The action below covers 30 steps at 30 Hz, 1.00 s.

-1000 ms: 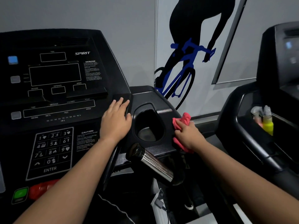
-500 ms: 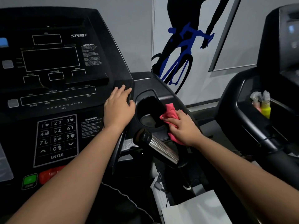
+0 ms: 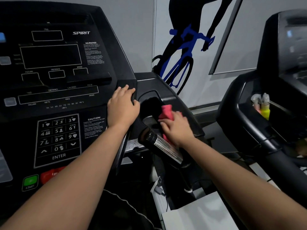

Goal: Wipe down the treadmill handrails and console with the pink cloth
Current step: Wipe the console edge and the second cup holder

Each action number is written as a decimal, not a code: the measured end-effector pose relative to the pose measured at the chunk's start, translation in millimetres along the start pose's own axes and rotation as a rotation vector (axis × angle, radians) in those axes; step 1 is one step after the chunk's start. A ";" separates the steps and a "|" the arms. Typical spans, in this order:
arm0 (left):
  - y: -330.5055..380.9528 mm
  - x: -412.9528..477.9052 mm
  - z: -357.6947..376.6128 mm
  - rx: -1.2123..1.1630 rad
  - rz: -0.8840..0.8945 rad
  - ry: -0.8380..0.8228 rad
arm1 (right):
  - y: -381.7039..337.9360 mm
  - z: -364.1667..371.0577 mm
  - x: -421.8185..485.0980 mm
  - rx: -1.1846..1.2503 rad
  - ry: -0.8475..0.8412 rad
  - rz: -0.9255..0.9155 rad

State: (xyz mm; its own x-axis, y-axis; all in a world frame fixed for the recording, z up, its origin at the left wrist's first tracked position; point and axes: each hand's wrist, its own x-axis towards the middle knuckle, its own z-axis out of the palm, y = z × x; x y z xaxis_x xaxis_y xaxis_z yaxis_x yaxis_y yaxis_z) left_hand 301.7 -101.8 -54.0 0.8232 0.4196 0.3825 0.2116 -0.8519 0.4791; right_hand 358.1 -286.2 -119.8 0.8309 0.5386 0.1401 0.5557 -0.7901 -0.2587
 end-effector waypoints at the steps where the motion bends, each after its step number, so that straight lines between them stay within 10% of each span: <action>1: -0.1 0.2 -0.2 0.001 0.000 0.002 | -7.4 0.8 -1.0 0.032 -0.027 -0.137; 13: 0.0 0.5 -0.4 0.006 -0.012 0.021 | 41.7 -5.8 -15.9 0.106 -0.113 -0.382; 21: 8.1 -1.3 4.5 0.079 -0.030 0.033 | 76.8 -19.0 36.6 0.246 -0.076 0.248; 30: 9.1 4.3 5.3 0.139 -0.029 0.075 | 44.6 -0.7 133.9 0.273 0.079 0.285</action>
State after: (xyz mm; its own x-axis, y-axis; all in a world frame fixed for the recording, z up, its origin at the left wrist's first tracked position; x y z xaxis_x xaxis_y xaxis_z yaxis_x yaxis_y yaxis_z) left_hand 310.0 -109.4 -52.1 0.7751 0.4624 0.4306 0.3099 -0.8721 0.3786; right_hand 494.2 -249.5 -111.9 0.9562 0.2763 0.0964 0.2834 -0.7920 -0.5408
